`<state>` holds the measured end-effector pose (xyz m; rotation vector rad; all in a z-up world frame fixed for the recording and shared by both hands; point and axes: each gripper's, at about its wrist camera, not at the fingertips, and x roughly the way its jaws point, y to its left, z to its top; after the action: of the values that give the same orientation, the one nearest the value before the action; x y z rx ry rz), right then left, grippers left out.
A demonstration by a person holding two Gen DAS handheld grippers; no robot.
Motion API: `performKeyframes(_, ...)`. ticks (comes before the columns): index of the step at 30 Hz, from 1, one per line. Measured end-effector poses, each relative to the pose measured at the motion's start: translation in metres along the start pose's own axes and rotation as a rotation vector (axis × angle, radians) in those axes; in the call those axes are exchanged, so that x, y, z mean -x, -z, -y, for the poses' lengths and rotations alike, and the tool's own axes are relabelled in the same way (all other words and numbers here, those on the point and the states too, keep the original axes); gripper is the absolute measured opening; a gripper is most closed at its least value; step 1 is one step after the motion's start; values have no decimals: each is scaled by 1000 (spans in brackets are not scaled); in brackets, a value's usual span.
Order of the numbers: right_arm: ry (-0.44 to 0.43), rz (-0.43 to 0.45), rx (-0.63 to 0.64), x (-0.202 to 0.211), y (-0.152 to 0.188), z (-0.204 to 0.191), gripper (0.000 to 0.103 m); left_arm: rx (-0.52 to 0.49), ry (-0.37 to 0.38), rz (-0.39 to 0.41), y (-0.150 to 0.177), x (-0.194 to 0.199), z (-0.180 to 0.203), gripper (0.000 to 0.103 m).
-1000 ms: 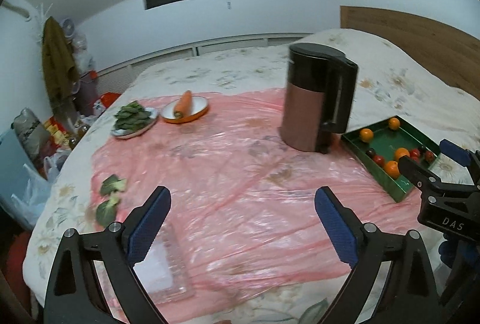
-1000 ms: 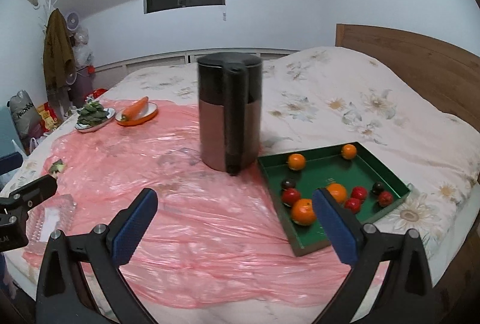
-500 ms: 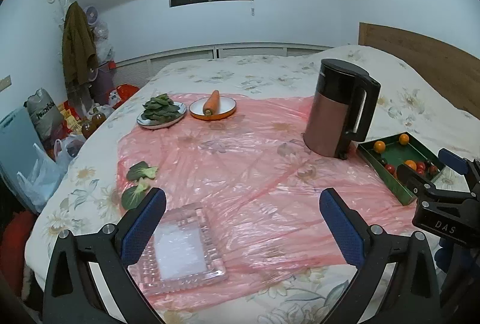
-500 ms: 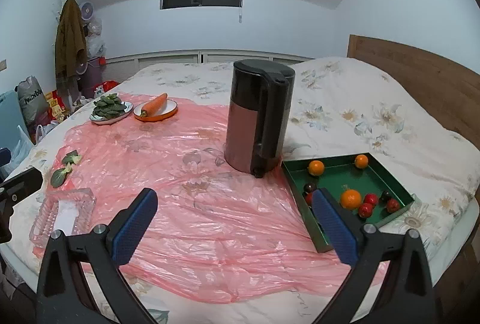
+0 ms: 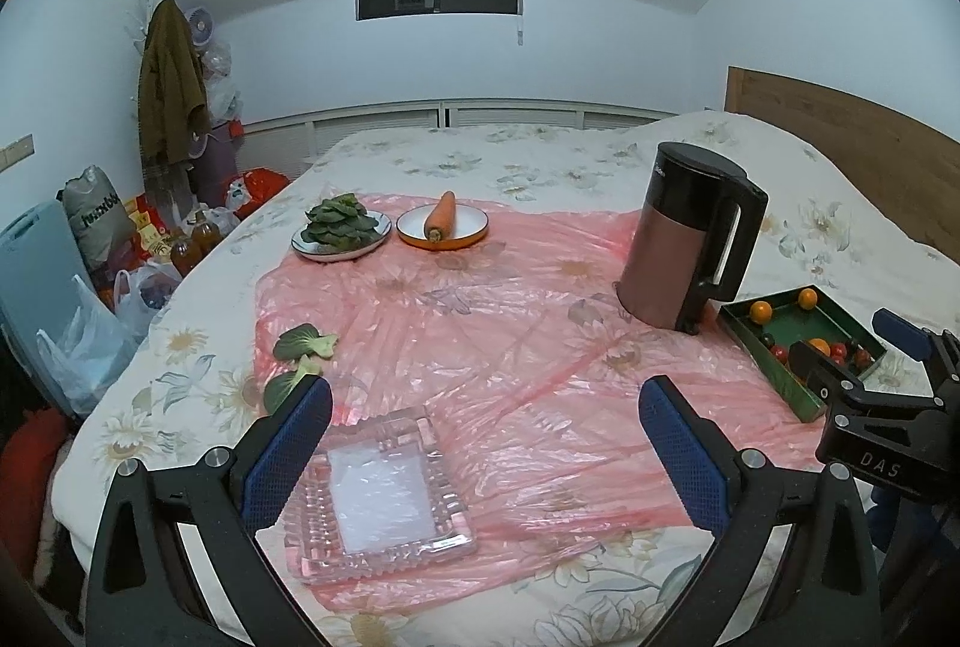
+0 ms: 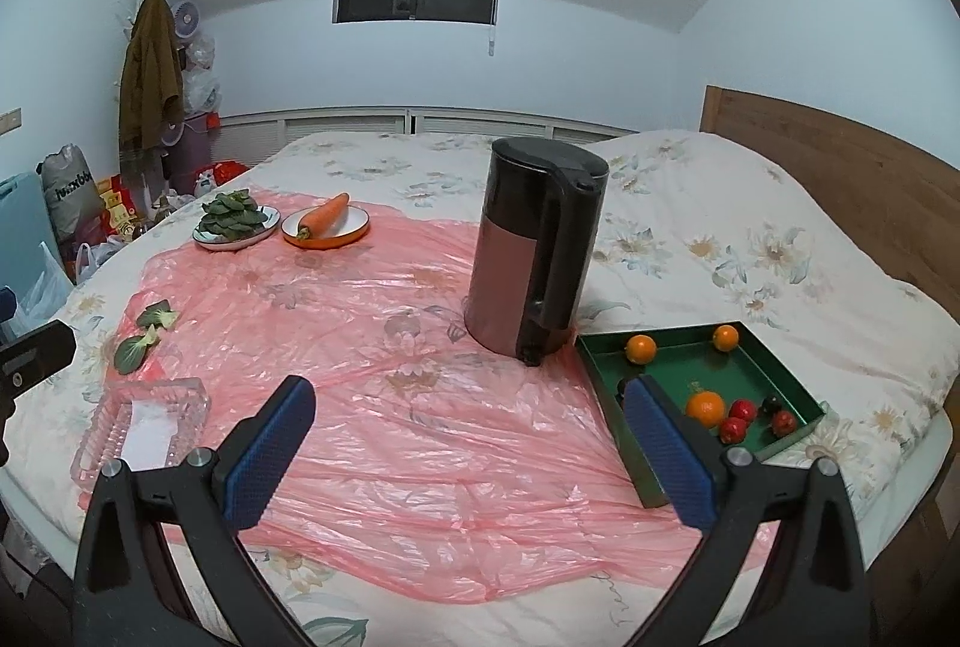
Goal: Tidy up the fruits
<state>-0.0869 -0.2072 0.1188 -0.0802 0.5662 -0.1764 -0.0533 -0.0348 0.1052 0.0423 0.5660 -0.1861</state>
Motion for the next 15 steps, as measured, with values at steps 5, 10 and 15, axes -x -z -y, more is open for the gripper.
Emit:
performKeyframes(5,4,5,-1,3,0,0,103,3,1,1,-1,2,-2,101)
performKeyframes(10,6,11,-5,7,0,1,103,0,2,3,-1,3,-2,101)
performKeyframes(15,6,12,-6,7,0,1,103,-1,1,4,-2,5,-2,101)
